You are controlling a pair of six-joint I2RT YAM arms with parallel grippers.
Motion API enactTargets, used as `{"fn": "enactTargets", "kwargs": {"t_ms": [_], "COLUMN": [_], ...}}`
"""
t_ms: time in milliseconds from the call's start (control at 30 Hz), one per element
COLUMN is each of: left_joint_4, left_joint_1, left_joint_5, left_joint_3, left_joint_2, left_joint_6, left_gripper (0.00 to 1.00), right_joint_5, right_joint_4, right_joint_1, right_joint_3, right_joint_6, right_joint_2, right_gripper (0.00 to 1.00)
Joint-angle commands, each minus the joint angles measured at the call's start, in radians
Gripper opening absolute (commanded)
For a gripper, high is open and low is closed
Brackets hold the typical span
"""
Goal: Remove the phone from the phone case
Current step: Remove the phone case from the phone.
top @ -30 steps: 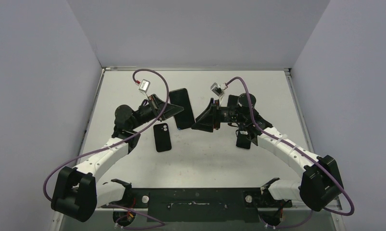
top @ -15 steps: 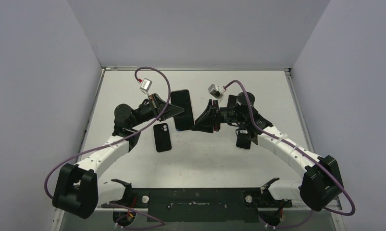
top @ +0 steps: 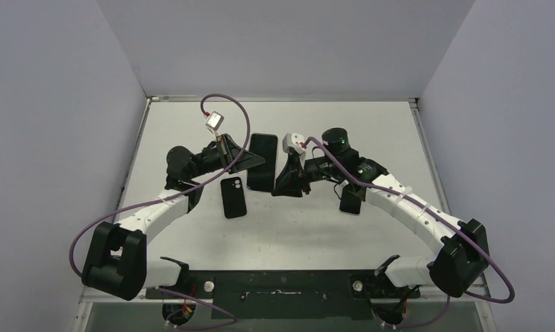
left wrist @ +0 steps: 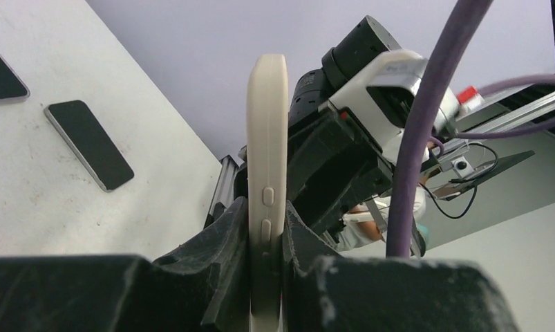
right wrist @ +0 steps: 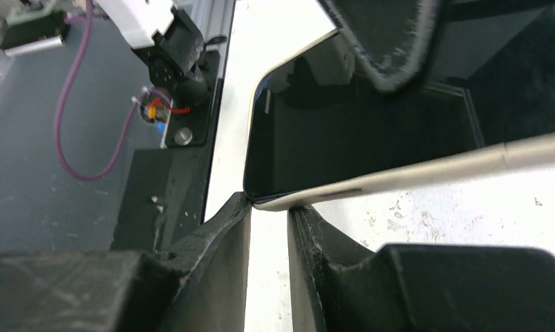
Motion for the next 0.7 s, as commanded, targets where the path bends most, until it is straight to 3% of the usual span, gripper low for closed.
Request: {"fn": "enactTargets", "kwargs": {"t_ms": [0,200,400,667], "left_joint_4": [0.052,0.06,0.069,-0.003], "left_joint_1": [-0.025,-0.025,0.012,0.029], "left_joint_5": [-0.017,-0.001,-0.069,-0.379], "left_joint_3": [0.057,0.074,0.034,-0.046], "left_joint_2": [0.016,0.024,-0.004,-0.086], "left_joint_6": [-0.13,-0.131,-0.115,-0.027], "left_gripper": [0.0,0.0,0.0,0.0], "right_joint_5": [0.067,0.152,0.219,0.41], "right_joint_4": [-0.058,-0.095,0.023,0.315], "right_joint_1": [0.079,0.086,0.07,0.062], "right_joint_3": [0.088,0.109,0.028,-0.199], "right_joint_6": [-0.31,-0.364,-0.213,0.208], "right_joint_2": [0.062,0.093,0.047,-0.118], "right_gripper": [0.0,0.0,0.0,0.51]}}
